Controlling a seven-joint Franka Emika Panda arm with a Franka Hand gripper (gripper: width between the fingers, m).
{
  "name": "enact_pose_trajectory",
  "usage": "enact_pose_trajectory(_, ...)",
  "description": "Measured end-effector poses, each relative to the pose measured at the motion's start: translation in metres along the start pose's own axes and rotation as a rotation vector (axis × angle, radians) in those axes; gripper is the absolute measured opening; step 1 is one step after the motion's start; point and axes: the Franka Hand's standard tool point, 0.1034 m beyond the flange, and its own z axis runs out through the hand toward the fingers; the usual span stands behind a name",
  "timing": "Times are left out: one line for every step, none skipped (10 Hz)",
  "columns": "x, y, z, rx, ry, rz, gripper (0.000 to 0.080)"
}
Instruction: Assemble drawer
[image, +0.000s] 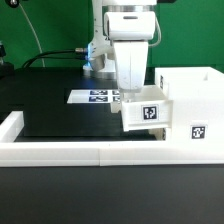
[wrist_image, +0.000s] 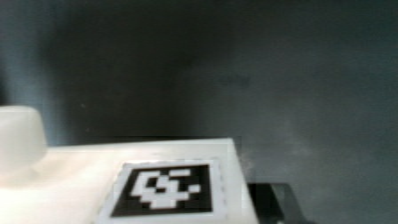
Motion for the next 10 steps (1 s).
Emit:
enact_pose_trajectory(0.003,0.000,0.000,0.007,-0.003,-0.013,0.0067)
enact_pose_trajectory(0.004,0.000,0.000,0.019,-0.005,-0.017,0.0067)
enact_pose_trajectory(0.006,0.000,0.000,0.030,-0.008,-0.017,0.0053)
enact_pose_trajectory(0.005,0.001,0.000,0.028,-0.007,-0.015,0.0053)
enact_pose_trajectory(0.004,0.001,0.000,0.028,-0.007,-0.014,0.0050)
enact_pose_trajectory(0.004,0.001,0.000,0.028,-0.007,-0.014,0.0050)
enact_pose_trajectory(0.004,0.002,-0.004,0.024,-0.009,-0.003,0.0218)
enact_pose_trajectory(0.004,0.004,-0.009,0.016,-0.010,0.001,0.0353)
enact_pose_trajectory(0.004,0.005,-0.016,0.018,-0.013,0.007,0.0353)
enact_pose_trajectory(0.004,0.006,-0.023,0.018,-0.017,0.013,0.0536)
